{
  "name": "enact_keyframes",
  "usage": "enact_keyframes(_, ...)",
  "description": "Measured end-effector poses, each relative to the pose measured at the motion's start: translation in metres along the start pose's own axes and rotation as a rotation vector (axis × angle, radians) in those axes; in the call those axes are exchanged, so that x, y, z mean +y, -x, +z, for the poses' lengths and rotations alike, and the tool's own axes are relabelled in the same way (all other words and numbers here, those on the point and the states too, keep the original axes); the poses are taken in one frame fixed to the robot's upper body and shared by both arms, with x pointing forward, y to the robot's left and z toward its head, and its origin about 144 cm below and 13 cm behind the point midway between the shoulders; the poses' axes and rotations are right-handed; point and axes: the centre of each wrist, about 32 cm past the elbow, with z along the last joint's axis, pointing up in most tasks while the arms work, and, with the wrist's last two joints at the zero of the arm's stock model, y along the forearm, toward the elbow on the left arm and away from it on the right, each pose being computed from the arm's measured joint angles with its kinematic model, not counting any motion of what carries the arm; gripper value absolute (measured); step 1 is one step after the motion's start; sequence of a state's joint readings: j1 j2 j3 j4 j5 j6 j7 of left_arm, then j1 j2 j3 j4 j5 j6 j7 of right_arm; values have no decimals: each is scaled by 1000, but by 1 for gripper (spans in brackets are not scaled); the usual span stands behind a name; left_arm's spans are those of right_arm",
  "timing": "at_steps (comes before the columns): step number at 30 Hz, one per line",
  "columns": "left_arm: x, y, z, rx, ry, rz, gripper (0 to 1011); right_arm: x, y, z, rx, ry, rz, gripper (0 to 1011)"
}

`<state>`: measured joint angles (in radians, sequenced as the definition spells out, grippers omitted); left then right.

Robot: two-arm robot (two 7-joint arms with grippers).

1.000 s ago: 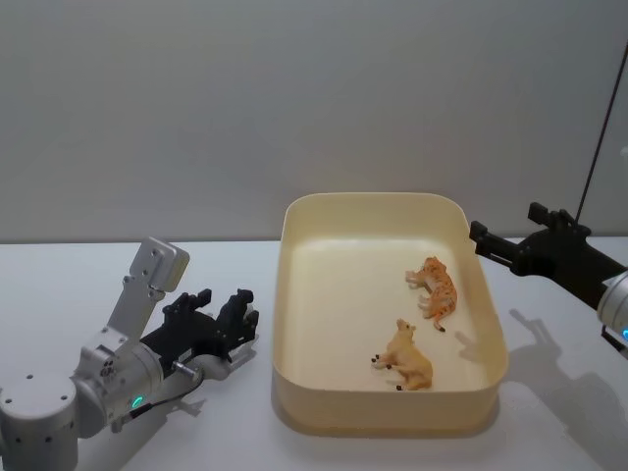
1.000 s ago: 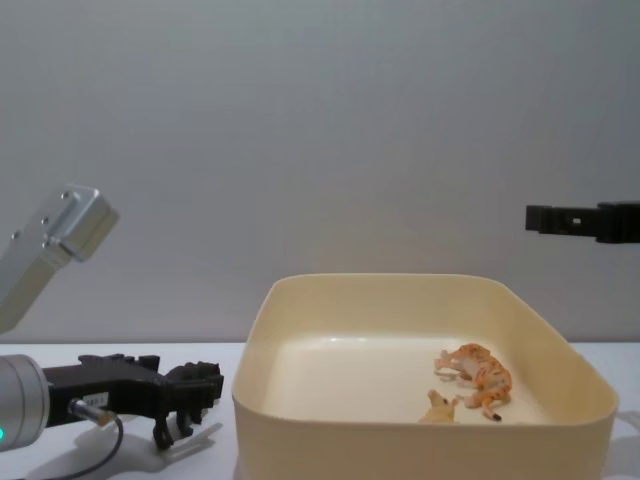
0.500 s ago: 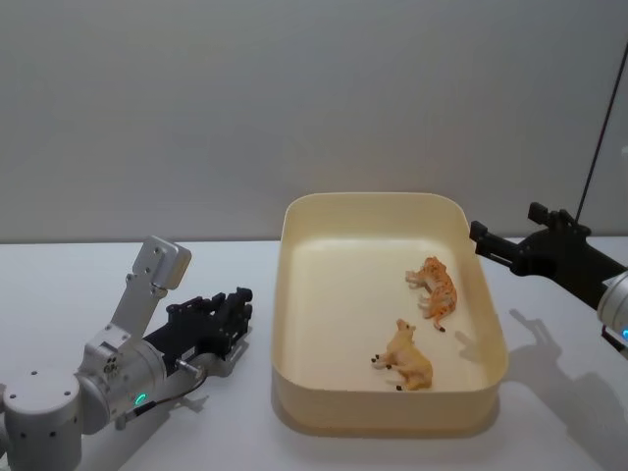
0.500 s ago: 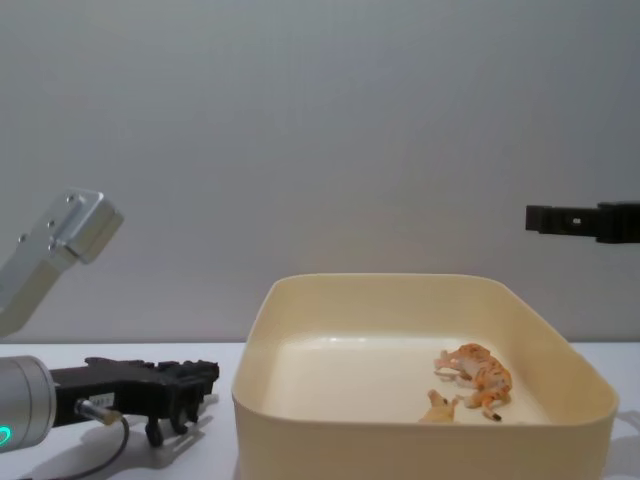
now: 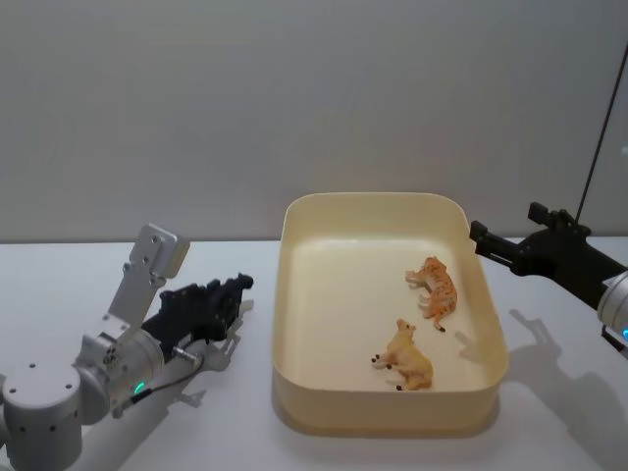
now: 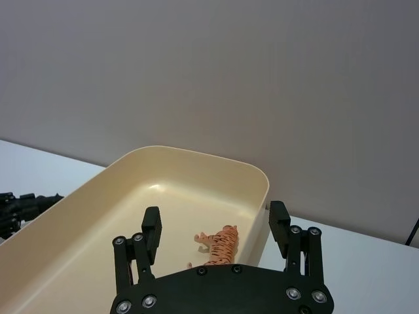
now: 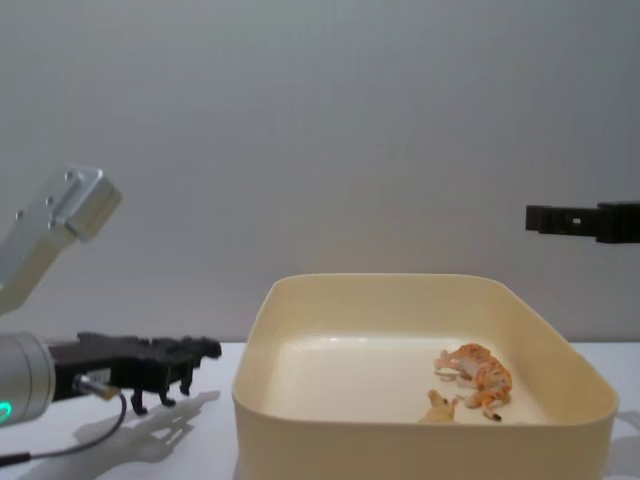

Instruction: Pick up the toy alternately with two hands and place it into the central storage box.

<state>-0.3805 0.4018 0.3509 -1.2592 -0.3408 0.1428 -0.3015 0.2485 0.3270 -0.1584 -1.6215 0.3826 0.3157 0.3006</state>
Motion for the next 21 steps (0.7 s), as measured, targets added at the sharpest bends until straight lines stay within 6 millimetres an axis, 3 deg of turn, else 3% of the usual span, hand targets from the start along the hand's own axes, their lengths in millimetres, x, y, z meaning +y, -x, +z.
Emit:
enact_keyframes(5, 0, 0, 9, -22, 26, 21, 328, 0, 0, 0, 0, 0, 0, 1001)
enact_keyframes(21, -15, -2, 70, -93, 188, -44, 328, 0, 0, 0, 0, 0, 0, 1001)
